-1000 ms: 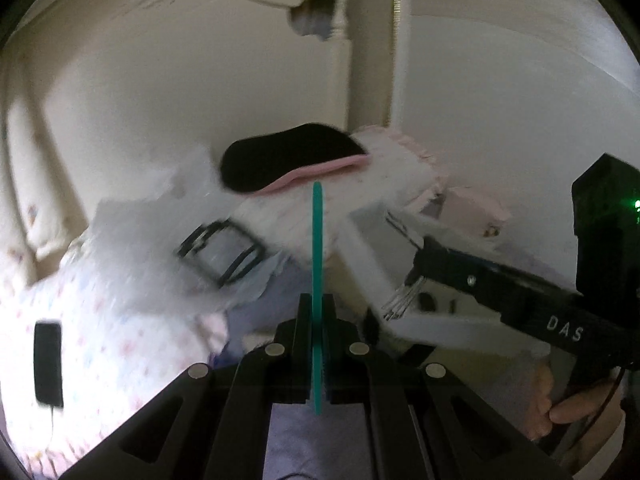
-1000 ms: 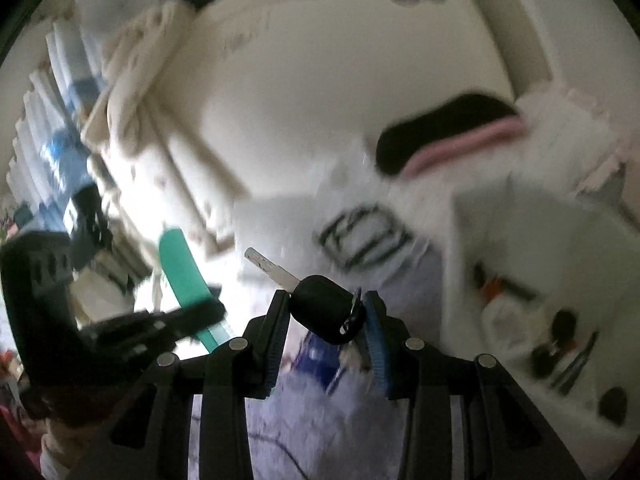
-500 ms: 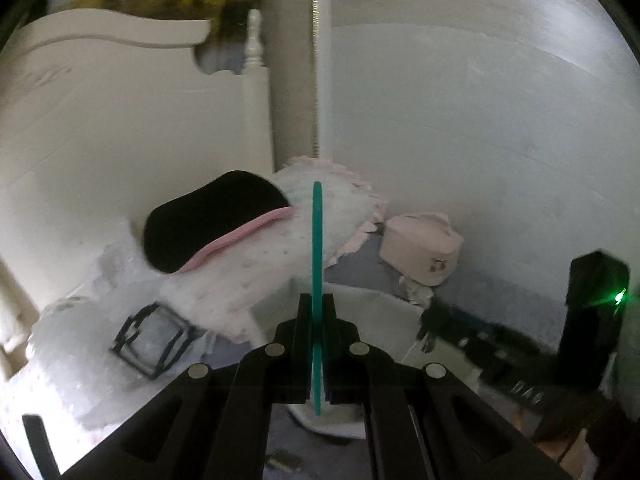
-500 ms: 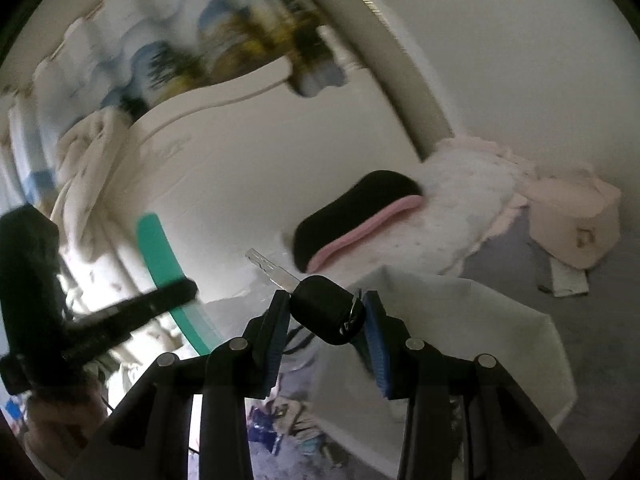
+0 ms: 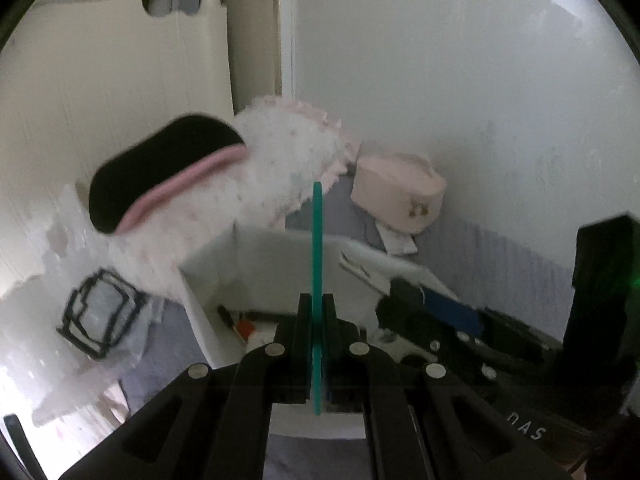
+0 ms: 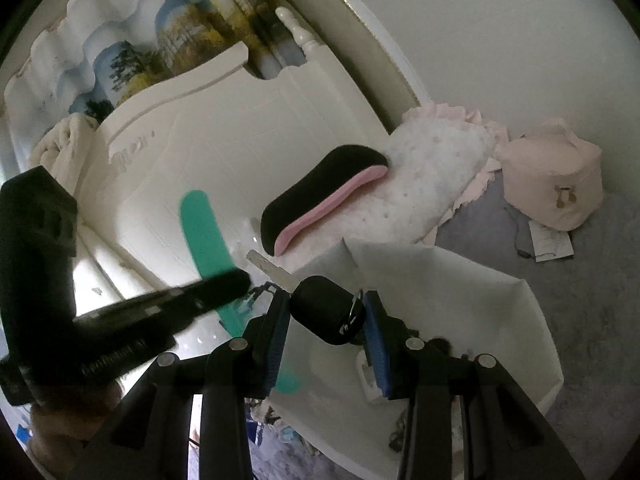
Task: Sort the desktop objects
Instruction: 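Carry the teal comb in the left gripper while the right gripper carries the car key over the bin, then open the left gripper to drop the comb while the right gripper drops the car key into the bin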
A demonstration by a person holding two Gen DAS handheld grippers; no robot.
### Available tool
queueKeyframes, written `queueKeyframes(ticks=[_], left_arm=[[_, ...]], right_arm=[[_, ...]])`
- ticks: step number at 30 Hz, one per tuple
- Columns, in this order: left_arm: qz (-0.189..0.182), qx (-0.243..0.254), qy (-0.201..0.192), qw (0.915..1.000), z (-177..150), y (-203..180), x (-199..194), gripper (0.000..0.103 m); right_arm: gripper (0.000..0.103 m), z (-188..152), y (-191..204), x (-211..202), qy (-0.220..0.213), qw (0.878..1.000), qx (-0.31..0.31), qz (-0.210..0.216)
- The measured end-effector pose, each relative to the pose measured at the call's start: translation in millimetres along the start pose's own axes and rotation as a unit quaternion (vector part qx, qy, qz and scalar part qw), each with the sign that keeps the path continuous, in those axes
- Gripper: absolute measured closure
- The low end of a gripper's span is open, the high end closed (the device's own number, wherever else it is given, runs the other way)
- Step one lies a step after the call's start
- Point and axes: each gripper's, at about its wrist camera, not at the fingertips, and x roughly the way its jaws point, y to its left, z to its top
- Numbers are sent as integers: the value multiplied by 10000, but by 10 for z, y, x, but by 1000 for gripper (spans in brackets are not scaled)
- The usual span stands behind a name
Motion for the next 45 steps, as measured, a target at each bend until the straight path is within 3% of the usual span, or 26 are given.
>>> queueKeyframes(ticks=[6,13,18,21,26,35,45], left_arm=[[-14,-234,632,9977,-226,62,275,101],[-59,-292,844,9960,-354,100,441,101],[-24,-313,877,9957,-358,114,475,101],[36,-260,925,9954,-370,127,499,101],[-162,-347,850,9956,-438,239,542,101],[-189,-408,892,9950,-590,377,604,101],[-98,-388,1069,9935,-625,318,694,100]], right_arm=[[65,-94,-23,168,451,9985,-10,-319],[65,-160,-82,237,641,9960,45,-615],[65,-169,-63,283,754,9946,2,-711],[65,-179,-67,333,901,9912,-9,-971],[65,-228,-81,504,1239,9828,-123,-1364],[65,-348,-47,658,1618,9783,-256,-1272],[65,-362,-118,701,1719,9748,-242,-1400]])
